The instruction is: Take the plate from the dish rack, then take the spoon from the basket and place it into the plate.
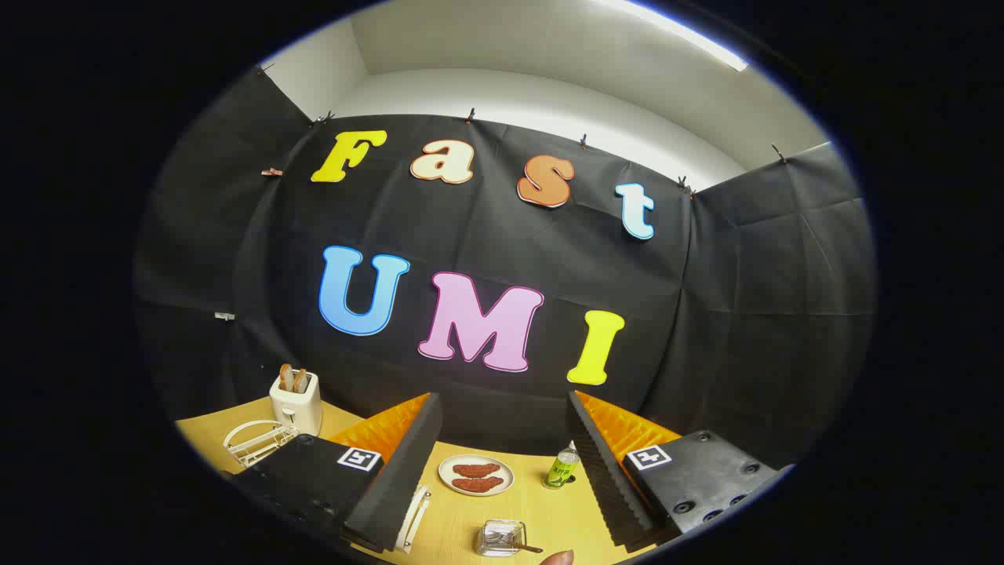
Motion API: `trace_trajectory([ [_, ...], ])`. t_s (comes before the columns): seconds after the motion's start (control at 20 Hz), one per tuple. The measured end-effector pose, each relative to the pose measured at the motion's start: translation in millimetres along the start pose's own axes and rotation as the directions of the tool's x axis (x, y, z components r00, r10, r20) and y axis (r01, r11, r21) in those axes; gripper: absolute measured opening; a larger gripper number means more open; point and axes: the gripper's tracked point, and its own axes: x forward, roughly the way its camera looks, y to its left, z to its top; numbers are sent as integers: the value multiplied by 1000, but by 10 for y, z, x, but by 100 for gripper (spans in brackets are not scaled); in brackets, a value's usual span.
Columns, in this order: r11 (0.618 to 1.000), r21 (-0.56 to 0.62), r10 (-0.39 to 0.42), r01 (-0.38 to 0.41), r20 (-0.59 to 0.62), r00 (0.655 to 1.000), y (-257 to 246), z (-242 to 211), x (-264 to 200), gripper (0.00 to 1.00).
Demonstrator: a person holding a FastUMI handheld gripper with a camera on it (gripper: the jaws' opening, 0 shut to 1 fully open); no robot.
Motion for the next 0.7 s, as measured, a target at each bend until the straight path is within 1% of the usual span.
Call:
trace_trajectory([
  [0.7,1000,13,12,-12,-34,999,180,-69,-25,98],
])
